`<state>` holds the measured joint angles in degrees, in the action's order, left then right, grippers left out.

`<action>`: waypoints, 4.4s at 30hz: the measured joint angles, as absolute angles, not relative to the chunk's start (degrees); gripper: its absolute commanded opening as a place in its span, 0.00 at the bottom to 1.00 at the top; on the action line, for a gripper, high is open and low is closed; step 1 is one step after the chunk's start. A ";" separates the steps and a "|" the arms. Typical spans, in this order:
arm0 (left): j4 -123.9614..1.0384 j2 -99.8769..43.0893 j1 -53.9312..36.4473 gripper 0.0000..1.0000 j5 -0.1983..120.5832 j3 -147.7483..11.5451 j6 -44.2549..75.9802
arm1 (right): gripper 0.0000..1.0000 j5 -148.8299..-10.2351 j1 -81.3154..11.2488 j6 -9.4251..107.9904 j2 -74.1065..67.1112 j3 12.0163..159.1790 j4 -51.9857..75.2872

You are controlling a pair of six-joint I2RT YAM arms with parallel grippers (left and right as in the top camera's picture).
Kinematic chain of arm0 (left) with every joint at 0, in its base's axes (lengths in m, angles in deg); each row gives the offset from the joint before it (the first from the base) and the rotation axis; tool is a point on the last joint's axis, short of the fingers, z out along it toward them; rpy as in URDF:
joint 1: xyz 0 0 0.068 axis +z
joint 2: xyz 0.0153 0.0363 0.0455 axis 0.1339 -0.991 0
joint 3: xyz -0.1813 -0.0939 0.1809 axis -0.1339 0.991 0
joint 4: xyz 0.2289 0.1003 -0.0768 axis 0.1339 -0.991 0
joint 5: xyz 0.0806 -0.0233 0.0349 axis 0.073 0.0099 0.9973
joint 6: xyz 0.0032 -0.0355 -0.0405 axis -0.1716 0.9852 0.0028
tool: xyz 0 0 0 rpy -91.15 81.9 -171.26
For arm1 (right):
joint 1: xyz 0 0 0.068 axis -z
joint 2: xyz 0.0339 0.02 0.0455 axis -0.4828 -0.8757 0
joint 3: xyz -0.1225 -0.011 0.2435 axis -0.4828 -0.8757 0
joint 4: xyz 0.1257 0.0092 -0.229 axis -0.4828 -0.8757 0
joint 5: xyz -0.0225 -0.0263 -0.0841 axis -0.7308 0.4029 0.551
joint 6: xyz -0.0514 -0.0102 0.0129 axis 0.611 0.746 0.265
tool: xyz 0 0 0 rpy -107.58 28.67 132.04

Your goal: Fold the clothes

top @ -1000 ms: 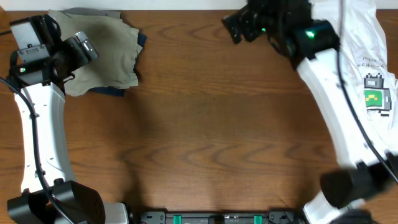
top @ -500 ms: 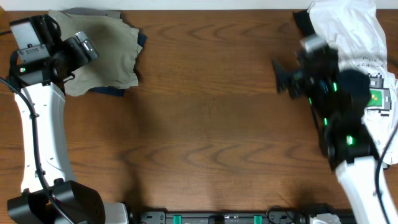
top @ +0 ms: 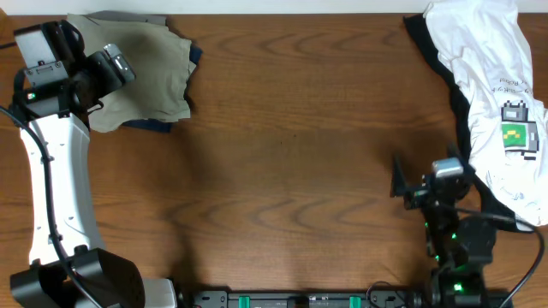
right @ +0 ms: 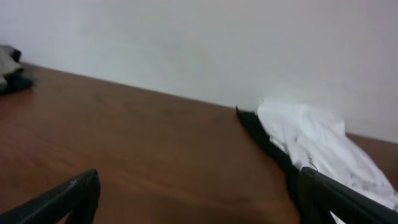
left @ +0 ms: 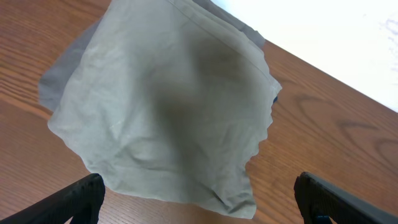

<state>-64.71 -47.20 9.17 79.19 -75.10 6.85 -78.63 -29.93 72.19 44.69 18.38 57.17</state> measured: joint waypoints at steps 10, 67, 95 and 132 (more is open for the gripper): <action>-64.69 -47.20 9.17 0.98 79.19 -75.10 6.85 | 0.99 -76.81 -29.89 72.17 55.13 12.15 49.93; -66.37 -16.14 -1.41 0.98 82.84 -67.62 6.15 | 0.99 -76.55 -29.89 72.17 66.56 12.13 40.84; -25.26 34.59 -3.86 0.98 82.44 1.62 5.32 | 0.99 -76.35 -29.89 72.17 66.59 12.13 40.82; -28.38 42.67 -4.05 0.98 83.51 10.98 5.27 | 0.99 -76.35 -29.89 72.17 66.59 12.13 40.82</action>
